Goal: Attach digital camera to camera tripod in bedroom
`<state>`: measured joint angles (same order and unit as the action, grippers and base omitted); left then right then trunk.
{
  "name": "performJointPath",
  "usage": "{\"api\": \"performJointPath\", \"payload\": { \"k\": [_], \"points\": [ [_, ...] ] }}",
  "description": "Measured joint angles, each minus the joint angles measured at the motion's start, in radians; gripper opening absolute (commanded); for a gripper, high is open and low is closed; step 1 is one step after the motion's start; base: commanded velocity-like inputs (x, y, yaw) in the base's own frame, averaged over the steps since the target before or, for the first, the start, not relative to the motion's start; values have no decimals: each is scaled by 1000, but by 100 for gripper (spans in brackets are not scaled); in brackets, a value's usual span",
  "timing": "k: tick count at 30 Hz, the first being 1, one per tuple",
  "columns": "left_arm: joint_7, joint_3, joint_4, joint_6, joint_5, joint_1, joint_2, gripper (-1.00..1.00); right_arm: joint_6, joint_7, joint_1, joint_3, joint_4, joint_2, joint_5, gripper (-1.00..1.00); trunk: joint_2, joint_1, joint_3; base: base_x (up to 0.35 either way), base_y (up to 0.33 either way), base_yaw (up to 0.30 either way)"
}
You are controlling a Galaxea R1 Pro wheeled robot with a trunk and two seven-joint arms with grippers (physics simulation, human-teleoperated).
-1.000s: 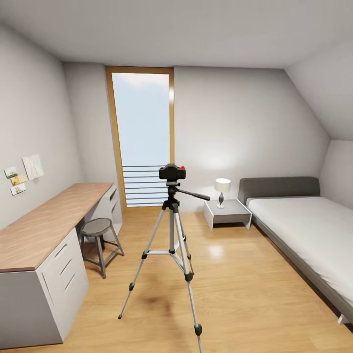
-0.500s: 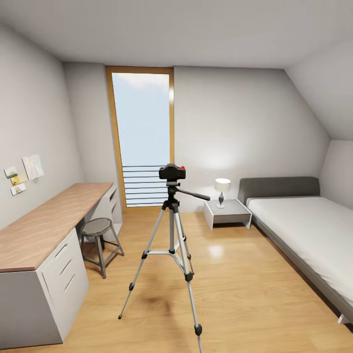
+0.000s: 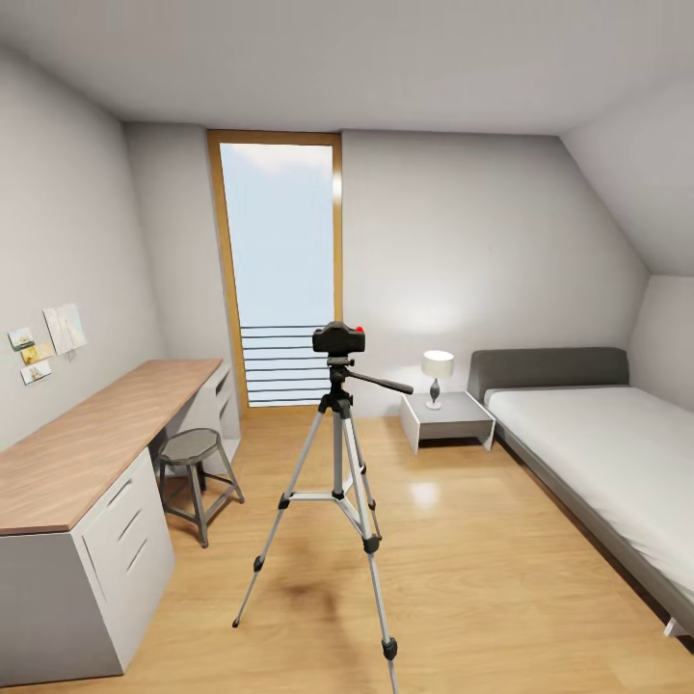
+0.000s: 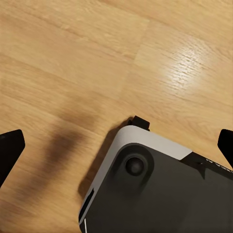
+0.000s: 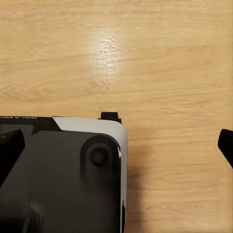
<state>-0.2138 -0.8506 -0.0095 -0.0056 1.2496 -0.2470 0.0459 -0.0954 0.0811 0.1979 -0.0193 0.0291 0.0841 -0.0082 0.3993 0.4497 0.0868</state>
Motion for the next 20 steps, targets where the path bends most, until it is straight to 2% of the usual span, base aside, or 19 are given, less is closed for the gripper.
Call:
{"api": "performJointPath", "payload": {
  "k": [20],
  "points": [
    [0,0,0,0,0,0,0,100,0,0,-1,1,0,0,0,100,0,0,0,0,0,0]
  ]
}}
